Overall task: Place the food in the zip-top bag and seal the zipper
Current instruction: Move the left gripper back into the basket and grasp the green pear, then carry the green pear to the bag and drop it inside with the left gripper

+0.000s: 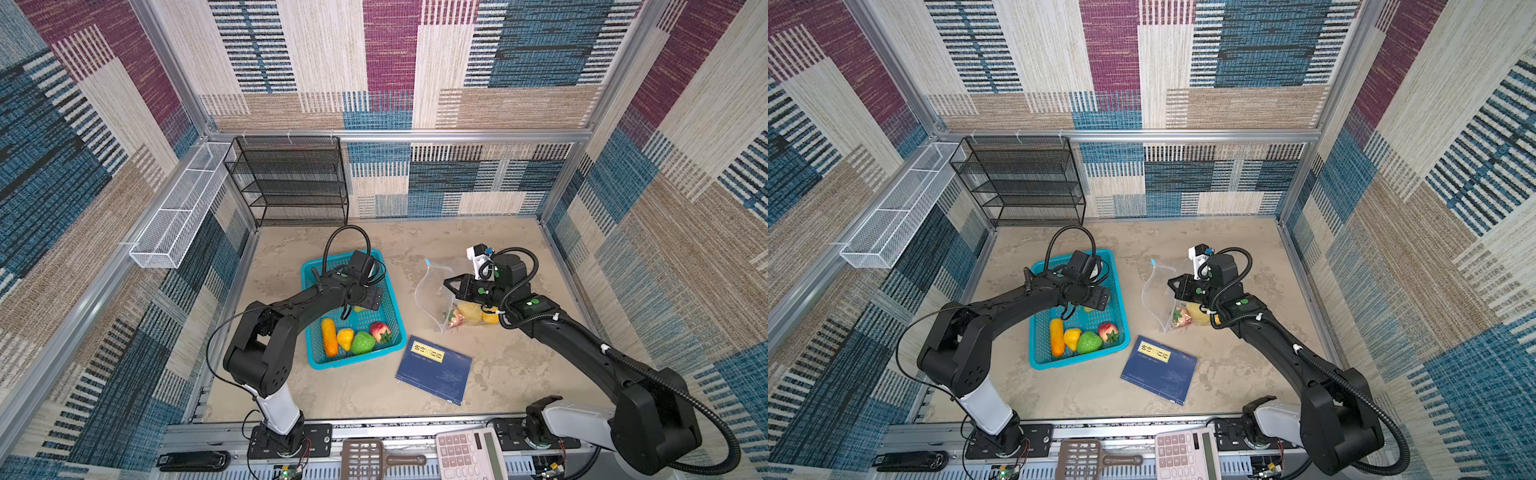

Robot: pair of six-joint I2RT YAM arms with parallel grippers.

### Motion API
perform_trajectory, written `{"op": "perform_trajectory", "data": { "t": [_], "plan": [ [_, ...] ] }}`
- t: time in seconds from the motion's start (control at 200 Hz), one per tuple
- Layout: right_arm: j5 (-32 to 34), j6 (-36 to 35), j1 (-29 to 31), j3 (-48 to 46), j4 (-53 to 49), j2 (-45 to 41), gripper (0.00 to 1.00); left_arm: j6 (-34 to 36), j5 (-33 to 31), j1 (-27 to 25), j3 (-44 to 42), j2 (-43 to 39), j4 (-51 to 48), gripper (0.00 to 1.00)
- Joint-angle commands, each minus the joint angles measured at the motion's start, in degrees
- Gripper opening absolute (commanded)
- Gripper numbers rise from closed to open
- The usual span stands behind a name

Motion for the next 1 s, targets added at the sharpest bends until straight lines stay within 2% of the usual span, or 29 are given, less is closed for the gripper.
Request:
{"op": "perform_trajectory", "data": {
  "t": [0.0,0.15,0.596,0.856,0.997],
  "plan": [
    [0.7,-0.9,0.1,0.7,0.0,-0.4,0.0,0.0,-1.4,0.7,1.6,1.5,0.7,0.91],
    [0.9,-1.0,0.1,0.7,0.0,-0.5,0.0,-2.5,-1.9,2.1,3.4,3.5,-0.2,0.91],
    [1.2,-1.1,0.1,0.8,-0.1,-0.2,0.0,-3.9,1.6,2.9,3.0,5.5,1.9,0.89],
    [1.8,-1.6,0.0,1.0,-0.9,-0.6,0.0,-4.0,3.4,3.1,4.0,6.9,2.0,0.78],
    [2.2,-1.7,0.1,1.0,-1.1,-0.9,0.0,-4.2,3.6,3.2,4.2,7.2,1.9,0.67]
  ]
}}
